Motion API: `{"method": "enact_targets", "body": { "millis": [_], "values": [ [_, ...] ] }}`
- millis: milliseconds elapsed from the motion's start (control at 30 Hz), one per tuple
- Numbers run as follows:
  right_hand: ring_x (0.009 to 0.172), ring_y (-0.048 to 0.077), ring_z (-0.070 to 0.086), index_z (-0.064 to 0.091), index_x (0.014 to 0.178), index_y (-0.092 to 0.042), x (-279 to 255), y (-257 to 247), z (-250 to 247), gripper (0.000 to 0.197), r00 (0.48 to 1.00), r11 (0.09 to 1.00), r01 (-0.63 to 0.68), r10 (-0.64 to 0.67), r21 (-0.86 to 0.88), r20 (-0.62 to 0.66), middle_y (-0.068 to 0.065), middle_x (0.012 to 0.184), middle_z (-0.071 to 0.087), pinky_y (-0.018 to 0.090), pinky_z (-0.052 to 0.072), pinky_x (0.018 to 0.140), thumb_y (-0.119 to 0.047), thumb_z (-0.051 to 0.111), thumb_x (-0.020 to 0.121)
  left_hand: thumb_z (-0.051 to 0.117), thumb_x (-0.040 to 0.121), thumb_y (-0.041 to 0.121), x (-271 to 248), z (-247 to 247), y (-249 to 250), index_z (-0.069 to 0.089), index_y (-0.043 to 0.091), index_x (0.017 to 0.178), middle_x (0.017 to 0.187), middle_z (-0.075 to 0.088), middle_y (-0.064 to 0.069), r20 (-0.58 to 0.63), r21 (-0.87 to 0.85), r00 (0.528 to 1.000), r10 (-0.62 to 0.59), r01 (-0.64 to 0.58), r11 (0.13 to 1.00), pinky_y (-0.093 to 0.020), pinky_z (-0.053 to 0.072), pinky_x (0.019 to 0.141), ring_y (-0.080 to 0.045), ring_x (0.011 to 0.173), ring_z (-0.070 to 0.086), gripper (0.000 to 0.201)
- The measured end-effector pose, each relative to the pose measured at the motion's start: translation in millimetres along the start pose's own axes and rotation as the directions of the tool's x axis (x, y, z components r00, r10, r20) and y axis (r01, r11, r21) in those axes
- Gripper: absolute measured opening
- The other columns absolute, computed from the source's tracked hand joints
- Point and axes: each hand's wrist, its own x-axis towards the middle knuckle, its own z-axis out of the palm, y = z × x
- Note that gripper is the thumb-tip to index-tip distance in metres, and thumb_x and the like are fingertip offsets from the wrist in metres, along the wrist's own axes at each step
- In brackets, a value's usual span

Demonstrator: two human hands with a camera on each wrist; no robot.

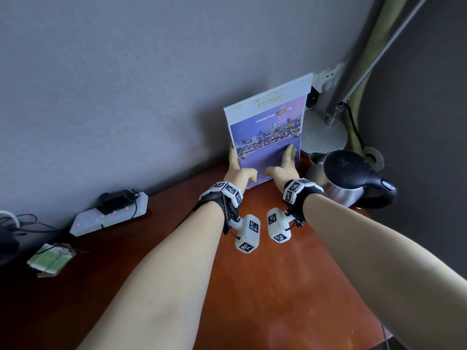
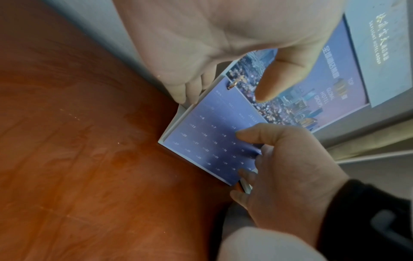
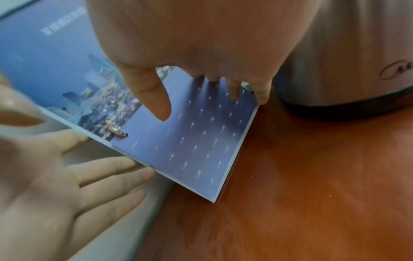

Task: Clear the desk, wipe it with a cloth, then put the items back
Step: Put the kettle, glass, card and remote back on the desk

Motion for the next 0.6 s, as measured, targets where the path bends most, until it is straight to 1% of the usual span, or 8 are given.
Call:
{"method": "enact_targets", "body": {
  "millis": [67,133,200,300,367,433,533,600],
  "values": [
    [0.151,0.022,0.007,-0.012,0.156,-0.024,0,1,2,0.106,1.0,1.0,0.006,-0.006,0.009,-0.004,0.001,0.164,-0.015,0.035,0.021,0.115,-0.008,0.063,0.083,0.056,0.052,0.013,-3,4,4,0.006,0.04,0.157,0.144,0.034,0.012,0.011,-0.007,1.0,-0.012,0.012,1.0,-0.027,0.044,0.082,0.016,0.072,0.043,0.119],
    [0.152,0.021,0.005,-0.012,0.156,-0.025,-1,2,4,0.108,1.0,1.0,0.014,-0.013,0.022,-0.002,0.0,0.164,-0.015,0.035,0.019,0.116,-0.008,0.065,0.081,0.056,0.051,0.013,-3,8,6,0.007,0.04,0.156,0.145,0.034,0.012,0.029,-0.004,0.999,-0.013,0.013,1.0,-0.029,0.046,0.082,0.013,0.078,0.048,0.119],
    [0.152,0.021,0.004,-0.011,0.156,-0.026,-1,3,5,0.109,1.0,0.999,0.017,-0.017,0.032,0.003,0.0,0.164,-0.014,0.033,0.019,0.114,-0.008,0.065,0.081,0.059,0.048,0.016,0,11,4,0.011,0.043,0.155,0.151,0.037,0.006,0.037,0.009,0.999,-0.008,0.007,1.0,-0.031,0.048,0.078,-0.006,0.095,0.058,0.121],
    [0.151,0.023,0.009,-0.01,0.156,-0.028,-2,4,5,0.108,1.0,0.999,0.01,-0.01,0.031,-0.002,-0.001,0.164,-0.013,0.03,0.024,0.108,-0.009,0.065,0.082,0.061,0.042,0.023,7,11,-5,0.018,0.044,0.152,0.151,0.041,-0.004,0.047,0.064,0.999,0.01,-0.013,0.998,-0.031,0.046,0.071,-0.036,0.11,0.055,0.12],
    [0.151,0.024,0.011,-0.01,0.156,-0.029,-3,5,6,0.107,1.0,1.0,0.007,-0.007,0.027,-0.009,-0.001,0.165,-0.011,0.026,0.025,0.101,-0.009,0.065,0.081,0.059,0.046,0.019,6,9,-5,0.016,0.043,0.153,0.153,0.039,0.0,0.047,0.077,0.999,0.016,-0.019,0.997,-0.028,0.047,0.072,-0.033,0.11,0.052,0.118],
    [0.15,0.024,0.014,-0.008,0.157,-0.029,-5,5,6,0.106,1.0,1.0,0.005,-0.005,0.02,-0.007,-0.001,0.165,-0.009,0.025,0.025,0.099,-0.009,0.064,0.082,0.056,0.05,0.016,0,6,-1,0.013,0.04,0.156,0.15,0.039,0.007,0.05,0.074,0.999,0.001,-0.004,0.997,-0.026,0.046,0.081,-0.018,0.104,0.05,0.117],
    [0.148,0.024,0.022,-0.005,0.158,-0.028,-14,6,5,0.101,1.0,1.0,-0.016,0.016,-0.019,-0.005,0.0,0.166,-0.001,0.025,0.028,0.1,-0.01,0.062,0.084,0.053,0.052,0.017,-12,-5,-1,0.018,0.039,0.156,0.123,0.054,0.011,0.019,0.076,0.998,-0.068,0.066,0.995,-0.021,0.041,0.08,0.002,0.089,0.048,0.112],
    [0.142,0.028,0.034,0.004,0.158,-0.027,-23,7,7,0.095,0.998,0.996,-0.068,0.067,-0.054,-0.02,0.003,0.163,0.017,0.028,0.033,0.1,-0.014,0.062,0.084,0.053,0.053,0.019,-23,-18,-6,0.03,0.033,0.154,0.132,0.054,0.003,-0.009,0.107,0.992,-0.127,0.127,0.986,-0.023,0.039,0.086,-0.003,0.109,0.052,0.105]
  ]
}}
